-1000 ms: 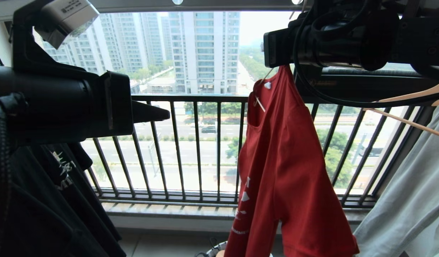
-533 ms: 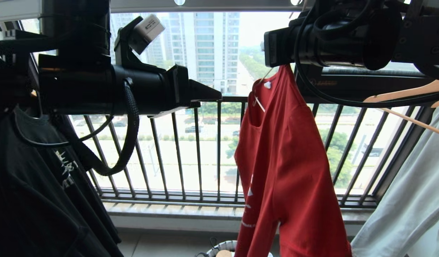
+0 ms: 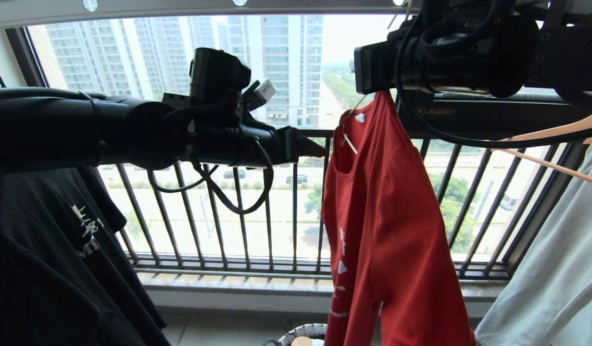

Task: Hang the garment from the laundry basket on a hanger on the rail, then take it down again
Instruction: Take the clothes off the clothes rack

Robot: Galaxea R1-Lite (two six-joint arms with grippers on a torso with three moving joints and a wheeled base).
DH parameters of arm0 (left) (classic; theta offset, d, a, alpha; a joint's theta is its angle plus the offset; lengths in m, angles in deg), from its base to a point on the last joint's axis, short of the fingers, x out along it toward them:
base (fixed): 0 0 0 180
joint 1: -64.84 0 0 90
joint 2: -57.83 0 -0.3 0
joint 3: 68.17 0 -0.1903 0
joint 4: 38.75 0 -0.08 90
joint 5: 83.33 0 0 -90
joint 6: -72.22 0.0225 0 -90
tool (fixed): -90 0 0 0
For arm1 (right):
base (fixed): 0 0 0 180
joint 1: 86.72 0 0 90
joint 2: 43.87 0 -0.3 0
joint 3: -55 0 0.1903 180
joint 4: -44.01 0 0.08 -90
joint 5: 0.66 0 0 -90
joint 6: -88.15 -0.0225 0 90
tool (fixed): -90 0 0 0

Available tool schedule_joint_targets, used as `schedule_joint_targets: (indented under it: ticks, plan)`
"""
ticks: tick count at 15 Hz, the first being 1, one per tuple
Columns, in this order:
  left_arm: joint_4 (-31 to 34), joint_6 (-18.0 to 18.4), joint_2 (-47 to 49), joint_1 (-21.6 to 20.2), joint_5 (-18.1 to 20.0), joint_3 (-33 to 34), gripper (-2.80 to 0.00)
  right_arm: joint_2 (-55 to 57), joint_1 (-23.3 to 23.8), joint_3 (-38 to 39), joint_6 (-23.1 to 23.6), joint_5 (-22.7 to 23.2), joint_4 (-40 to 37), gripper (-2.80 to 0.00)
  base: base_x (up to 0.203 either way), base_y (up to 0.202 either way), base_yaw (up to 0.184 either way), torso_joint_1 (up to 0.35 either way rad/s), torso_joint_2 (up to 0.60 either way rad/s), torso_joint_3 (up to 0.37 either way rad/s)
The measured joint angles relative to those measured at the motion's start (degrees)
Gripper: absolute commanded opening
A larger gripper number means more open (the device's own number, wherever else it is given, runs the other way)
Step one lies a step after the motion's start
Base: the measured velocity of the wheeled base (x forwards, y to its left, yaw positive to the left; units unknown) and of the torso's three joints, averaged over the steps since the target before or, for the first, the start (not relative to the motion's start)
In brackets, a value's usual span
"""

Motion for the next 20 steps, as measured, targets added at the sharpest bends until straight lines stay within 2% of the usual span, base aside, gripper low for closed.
schedule_joint_targets:
  ticks: [4,8,13,16,17,20]
  plan:
    - [-0.05,0.13,6.61,0.09,-4.36,-7.30,0.00,0.02,-0.70,0.03,0.00,0.02,0.05,-2.80,0.000,0.000,0.000,0.000,0.00,0.000]
    - [-0.02,0.24,12.65,0.17,-6.26,-14.07,0.00,0.02,-1.45,0.14,-0.20,0.04,0.08,-2.80,0.000,0.000,0.000,0.000,0.00,0.000]
    - [-3.97,0.62,16.83,0.20,-9.22,-15.27,0.00,-0.25,-2.55,2.07,-1.44,0.00,0.28,-2.80,0.000,0.000,0.000,0.000,0.00,0.000]
    - [-4.79,0.60,17.32,0.20,-9.57,-15.32,0.00,-0.46,-3.65,2.24,-1.41,0.04,0.20,-2.80,0.000,0.000,0.000,0.000,0.00,0.000]
    - [-4.84,0.52,17.31,0.16,-10.11,-15.32,-2.80,-0.52,-3.89,2.26,-1.38,0.03,0.16,-2.80,0.000,0.000,0.000,0.000,0.00,0.000]
    - [-4.84,0.49,17.32,0.24,-12.48,-15.27,-2.80,-0.60,-4.21,2.29,-1.35,-0.02,0.13,-2.80,0.000,0.000,0.000,0.000,0.00,0.000]
